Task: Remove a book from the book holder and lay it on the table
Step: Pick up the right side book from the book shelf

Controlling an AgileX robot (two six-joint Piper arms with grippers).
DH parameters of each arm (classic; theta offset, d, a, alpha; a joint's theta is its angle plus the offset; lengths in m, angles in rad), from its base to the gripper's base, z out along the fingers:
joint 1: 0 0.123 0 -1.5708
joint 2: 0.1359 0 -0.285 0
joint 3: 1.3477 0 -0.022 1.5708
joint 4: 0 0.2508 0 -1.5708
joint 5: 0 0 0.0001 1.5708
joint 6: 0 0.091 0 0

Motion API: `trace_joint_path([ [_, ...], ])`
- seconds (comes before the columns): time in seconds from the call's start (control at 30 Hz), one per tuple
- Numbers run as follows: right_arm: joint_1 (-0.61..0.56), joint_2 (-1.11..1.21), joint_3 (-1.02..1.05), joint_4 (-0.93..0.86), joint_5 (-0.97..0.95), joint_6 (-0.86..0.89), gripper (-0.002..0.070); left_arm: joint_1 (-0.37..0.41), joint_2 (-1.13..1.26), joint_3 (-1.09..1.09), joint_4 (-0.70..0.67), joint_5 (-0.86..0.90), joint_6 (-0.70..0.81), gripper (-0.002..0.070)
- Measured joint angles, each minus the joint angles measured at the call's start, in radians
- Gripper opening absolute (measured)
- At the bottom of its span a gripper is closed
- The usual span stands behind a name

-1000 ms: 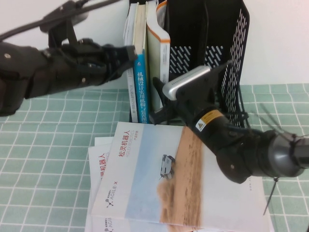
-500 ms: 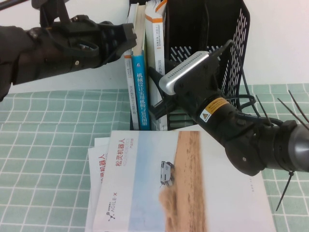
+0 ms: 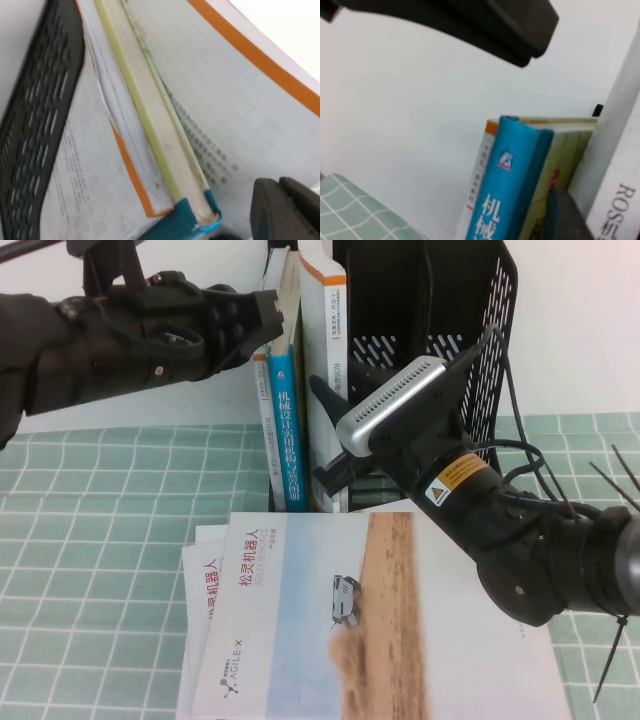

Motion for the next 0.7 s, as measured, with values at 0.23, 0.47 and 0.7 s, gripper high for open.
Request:
trace_joint_path([
  [0.23, 0.002, -0.074, 0.01, 0.006, 0.034, -0.077, 0.0232, 0.0, 0.0, 0.0, -0.014, -0.009, 0.016, -0.0003],
  [0.47, -0.001, -0.192, 0.01, 0.041, 0.014, -0.165, 0.0171, 0.0, 0.0, -0.02, -0.015, -0.006, 0.023, -0.0002],
  [0.7, -0.001, -0.267, 0.012, 0.064, 0.008, -0.229, 0.0169, 0.0, -0.026, -0.087, 0.018, 0.03, 0.025, -0.0002],
])
